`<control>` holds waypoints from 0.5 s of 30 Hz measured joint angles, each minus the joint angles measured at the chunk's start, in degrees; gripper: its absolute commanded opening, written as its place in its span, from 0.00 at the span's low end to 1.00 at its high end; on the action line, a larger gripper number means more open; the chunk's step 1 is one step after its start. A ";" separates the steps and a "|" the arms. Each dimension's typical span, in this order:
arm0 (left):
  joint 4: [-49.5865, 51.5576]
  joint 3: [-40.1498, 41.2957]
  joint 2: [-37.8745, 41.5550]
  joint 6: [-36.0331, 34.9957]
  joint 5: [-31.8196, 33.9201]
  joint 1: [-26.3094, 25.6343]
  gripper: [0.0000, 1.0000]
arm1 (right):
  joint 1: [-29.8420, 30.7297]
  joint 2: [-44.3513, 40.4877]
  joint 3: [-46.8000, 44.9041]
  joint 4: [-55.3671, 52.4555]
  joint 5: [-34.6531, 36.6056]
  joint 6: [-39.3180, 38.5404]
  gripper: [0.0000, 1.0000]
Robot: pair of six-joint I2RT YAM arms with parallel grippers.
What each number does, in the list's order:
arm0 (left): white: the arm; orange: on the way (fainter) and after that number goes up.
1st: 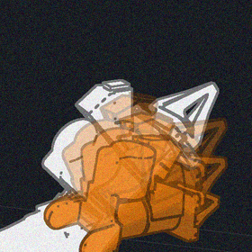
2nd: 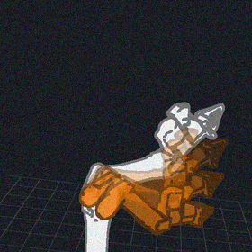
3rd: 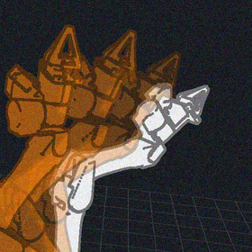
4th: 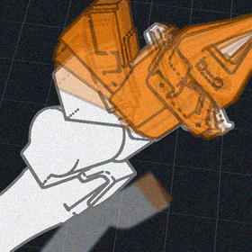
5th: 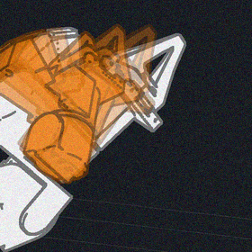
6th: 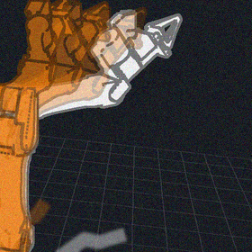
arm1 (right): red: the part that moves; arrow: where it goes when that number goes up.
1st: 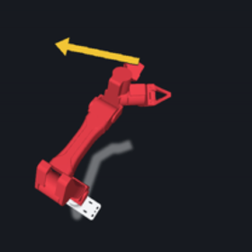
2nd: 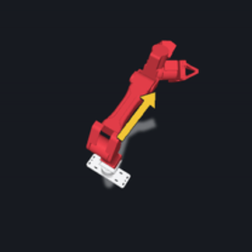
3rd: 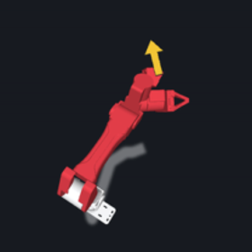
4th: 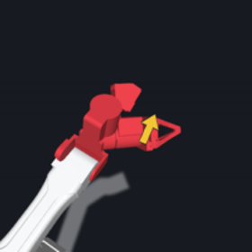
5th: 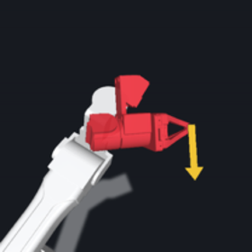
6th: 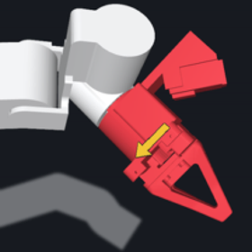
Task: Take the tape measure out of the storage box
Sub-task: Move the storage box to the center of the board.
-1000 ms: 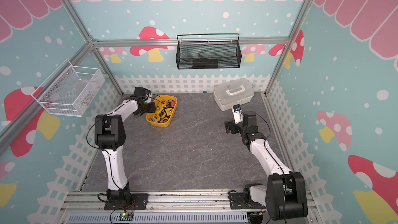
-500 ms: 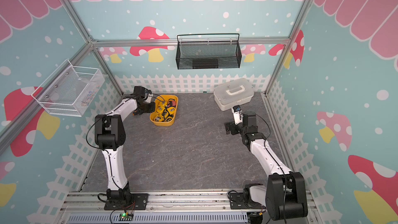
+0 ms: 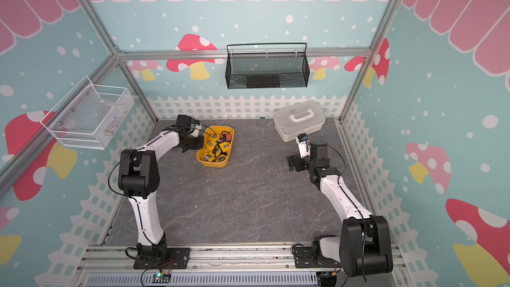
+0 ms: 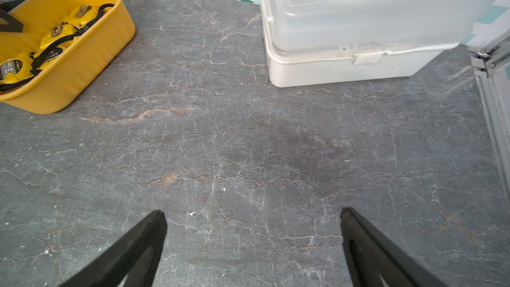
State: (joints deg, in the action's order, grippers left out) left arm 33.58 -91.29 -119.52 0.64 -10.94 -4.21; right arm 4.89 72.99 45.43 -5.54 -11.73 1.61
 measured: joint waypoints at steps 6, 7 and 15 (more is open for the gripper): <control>-2.49 6.05 3.85 2.43 0.04 -3.48 0.00 | 0.00 0.44 1.79 -1.73 -0.39 -0.13 0.99; -2.64 6.82 4.35 2.71 0.04 -4.00 0.00 | 0.00 0.72 2.43 -2.12 -0.39 -0.26 0.99; -5.42 14.14 9.33 7.15 1.53 -8.59 0.00 | 0.00 1.86 3.85 -3.23 -1.22 -0.26 0.99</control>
State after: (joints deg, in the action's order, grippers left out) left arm 28.16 -77.14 -110.19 7.79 -9.41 -12.80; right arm 4.89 74.85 49.28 -8.78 -12.95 1.34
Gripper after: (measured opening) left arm 0.078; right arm 0.987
